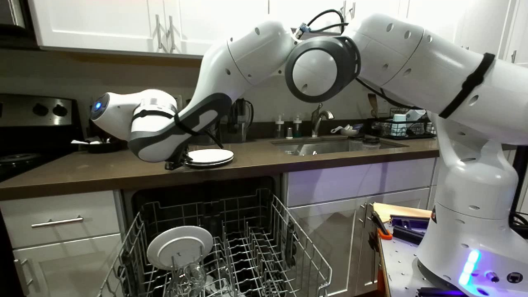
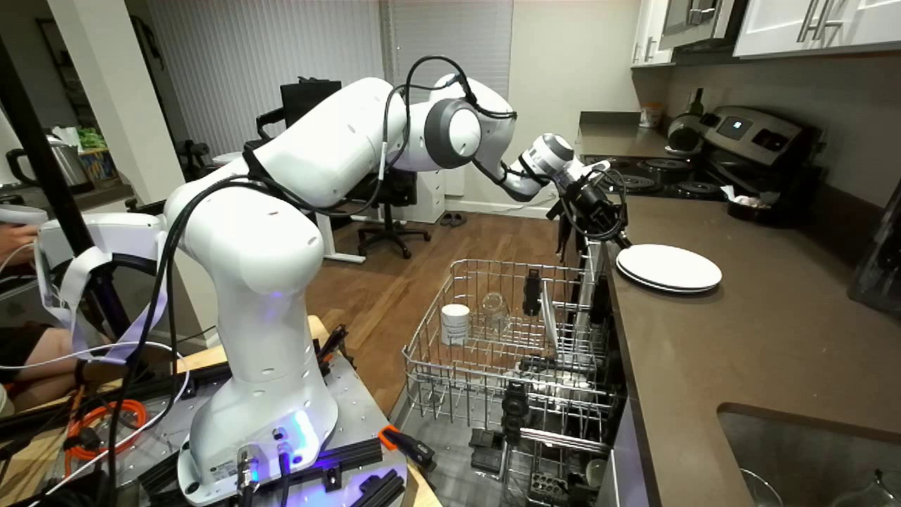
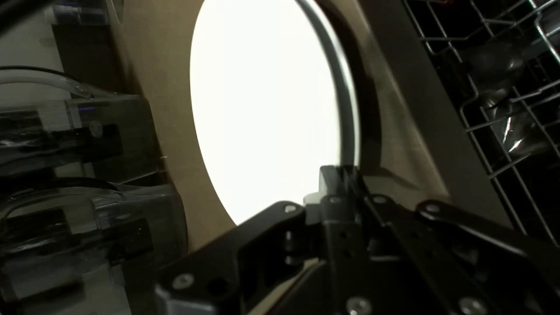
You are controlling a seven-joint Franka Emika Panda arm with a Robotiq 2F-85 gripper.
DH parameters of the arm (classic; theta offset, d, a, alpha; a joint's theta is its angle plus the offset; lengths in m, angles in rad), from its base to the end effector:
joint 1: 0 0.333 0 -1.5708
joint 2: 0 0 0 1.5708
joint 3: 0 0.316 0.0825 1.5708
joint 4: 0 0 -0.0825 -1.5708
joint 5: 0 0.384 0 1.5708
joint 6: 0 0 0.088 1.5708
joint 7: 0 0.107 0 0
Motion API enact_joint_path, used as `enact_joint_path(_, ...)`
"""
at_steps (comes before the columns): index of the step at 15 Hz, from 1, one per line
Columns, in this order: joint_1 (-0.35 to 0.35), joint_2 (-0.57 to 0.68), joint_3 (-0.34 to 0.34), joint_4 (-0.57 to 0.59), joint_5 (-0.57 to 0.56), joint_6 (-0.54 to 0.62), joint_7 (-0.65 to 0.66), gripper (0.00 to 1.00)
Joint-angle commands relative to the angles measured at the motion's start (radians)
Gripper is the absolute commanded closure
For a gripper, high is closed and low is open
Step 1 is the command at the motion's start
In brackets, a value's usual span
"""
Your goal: Put a plate from the counter in the dishwasher
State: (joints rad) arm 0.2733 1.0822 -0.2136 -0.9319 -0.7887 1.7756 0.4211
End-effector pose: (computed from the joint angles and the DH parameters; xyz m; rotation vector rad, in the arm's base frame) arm 0.7748 0.0523 0.2376 2.1765 0.0001 0.0493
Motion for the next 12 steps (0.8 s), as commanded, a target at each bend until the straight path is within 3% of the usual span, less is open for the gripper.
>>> enact_joint_path(1,0.014,-0.01,0.004,0.007,-0.008,-0.046,-0.025,0.93)
enact_joint_path(3,0.015,-0.016,0.003,-0.002,-0.001,-0.039,-0.027,0.92)
enact_joint_path(5,0.011,-0.021,0.004,-0.011,0.003,-0.032,-0.025,0.85)
enact_joint_path(6,0.008,-0.025,0.006,-0.017,0.004,-0.026,-0.025,0.7)
enact_joint_path(8,0.001,-0.032,0.009,-0.029,0.008,-0.016,-0.023,0.56)
enact_joint_path(10,-0.008,-0.039,0.013,-0.038,0.011,-0.003,-0.023,0.54)
enact_joint_path(12,-0.013,-0.041,0.013,-0.042,0.011,-0.001,-0.022,0.61)
